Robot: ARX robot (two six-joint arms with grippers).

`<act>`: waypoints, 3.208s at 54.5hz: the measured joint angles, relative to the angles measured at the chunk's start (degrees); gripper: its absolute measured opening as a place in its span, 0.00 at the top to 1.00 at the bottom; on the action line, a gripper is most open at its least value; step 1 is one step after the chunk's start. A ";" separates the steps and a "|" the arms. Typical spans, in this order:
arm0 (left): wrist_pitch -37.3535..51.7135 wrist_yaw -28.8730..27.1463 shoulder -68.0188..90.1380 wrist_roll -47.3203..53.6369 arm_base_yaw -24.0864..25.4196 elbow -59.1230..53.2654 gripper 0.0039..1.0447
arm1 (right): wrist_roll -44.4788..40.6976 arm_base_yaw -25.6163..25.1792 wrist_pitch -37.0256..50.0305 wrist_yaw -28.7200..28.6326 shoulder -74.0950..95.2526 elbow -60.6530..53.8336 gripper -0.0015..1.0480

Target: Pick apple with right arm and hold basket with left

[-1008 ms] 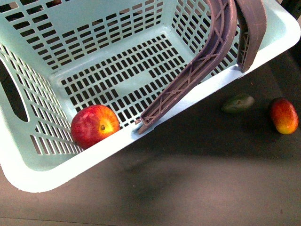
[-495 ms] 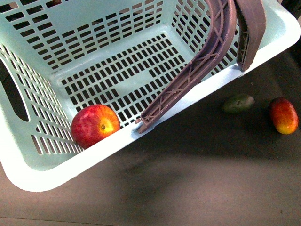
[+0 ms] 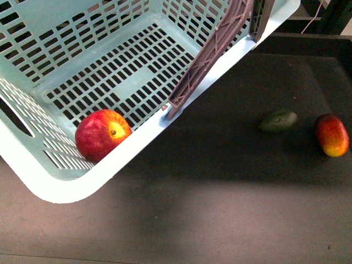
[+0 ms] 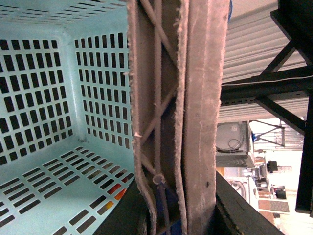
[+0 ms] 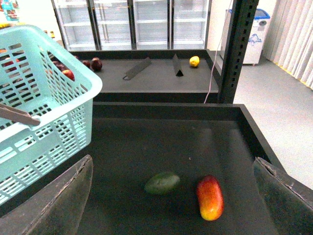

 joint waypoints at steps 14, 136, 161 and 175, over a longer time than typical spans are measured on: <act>2.36 1.38 2.56 -2.71 4.52 0.02 0.82 | 0.00 0.00 0.00 0.02 0.00 0.00 0.08; 6.54 -8.98 12.96 -23.50 21.66 -3.56 0.06 | 0.00 0.00 0.00 0.00 0.00 0.00 0.08; 26.53 -4.66 -1.31 14.03 23.21 -21.97 0.25 | 0.00 0.00 0.00 0.00 0.00 0.00 0.08; 43.41 -3.43 -10.93 59.21 24.92 -37.83 0.69 | 0.00 0.00 0.00 0.02 -0.02 0.00 0.08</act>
